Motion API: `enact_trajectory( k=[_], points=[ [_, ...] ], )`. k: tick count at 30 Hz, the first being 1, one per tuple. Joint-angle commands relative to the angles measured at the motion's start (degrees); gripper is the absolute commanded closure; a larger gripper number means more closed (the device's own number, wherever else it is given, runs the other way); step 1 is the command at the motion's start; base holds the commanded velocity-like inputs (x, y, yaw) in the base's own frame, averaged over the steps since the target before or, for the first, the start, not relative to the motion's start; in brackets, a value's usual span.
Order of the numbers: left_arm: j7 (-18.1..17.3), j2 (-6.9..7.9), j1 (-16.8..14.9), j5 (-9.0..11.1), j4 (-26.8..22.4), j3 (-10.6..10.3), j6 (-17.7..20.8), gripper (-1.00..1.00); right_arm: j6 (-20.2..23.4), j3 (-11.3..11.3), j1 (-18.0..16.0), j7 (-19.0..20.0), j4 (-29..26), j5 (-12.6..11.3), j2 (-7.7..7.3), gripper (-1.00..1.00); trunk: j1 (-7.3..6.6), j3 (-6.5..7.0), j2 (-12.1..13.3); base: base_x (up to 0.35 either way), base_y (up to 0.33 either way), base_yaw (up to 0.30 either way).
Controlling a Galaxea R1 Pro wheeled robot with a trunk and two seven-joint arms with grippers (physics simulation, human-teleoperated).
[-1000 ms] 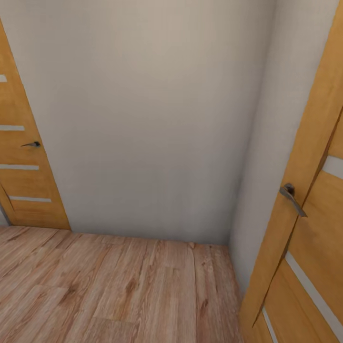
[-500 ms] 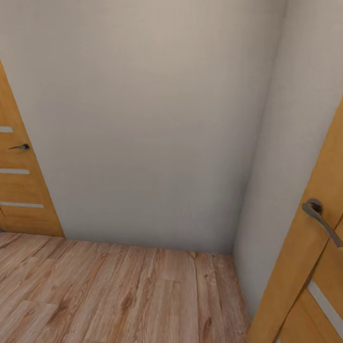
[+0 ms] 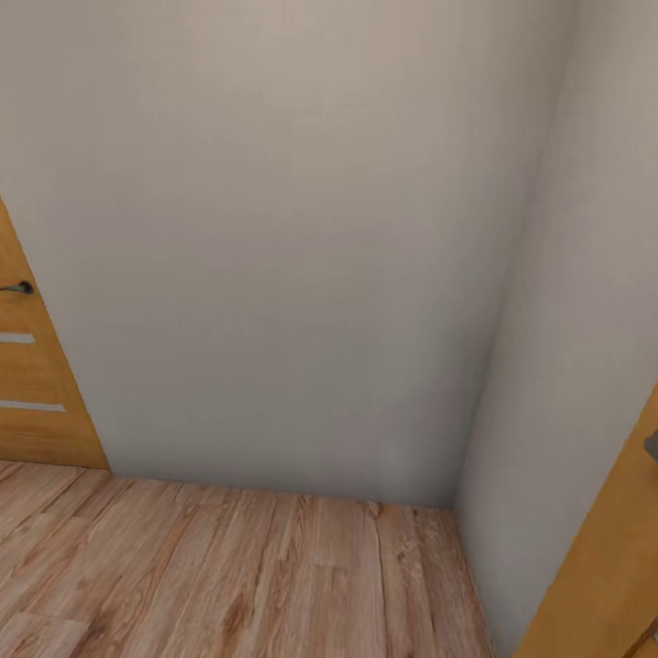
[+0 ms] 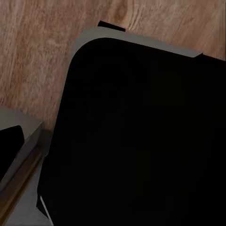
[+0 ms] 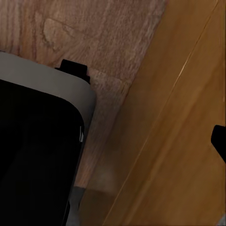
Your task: Move the two storage containers from the living room to the garage. In the garage, place one container on the floor and stack the other container on top of it (either order is fine).
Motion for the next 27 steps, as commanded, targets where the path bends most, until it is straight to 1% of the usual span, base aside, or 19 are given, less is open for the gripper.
enact_trajectory(
  k=[1, 23, 27],
  points=[
    [0.0, -0.01, 0.0, 0.2, 0.0, 0.1, -0.1, -1.00, 0.0, 0.3, -0.1, -0.2, 0.1, 0.2, 0.02, -1.00, 0.03, -0.05, 0.0, 0.314, 0.000, 0.000],
    [0.0, -0.01, 0.0, 0.2, 0.0, 0.2, -0.1, -1.00, 0.1, 0.2, -0.1, -0.6, 0.1, 0.2, 0.19, -1.00, 0.03, -0.05, 0.0, 0.309, 0.000, 0.000],
    [0.0, -0.01, 0.0, 0.2, 0.0, 0.2, -0.1, -1.00, 0.0, 0.2, -0.1, -0.6, 0.1, 0.2, 0.16, -1.00, 0.03, -0.05, 0.0, 0.204, 0.000, 0.156]
  ],
)
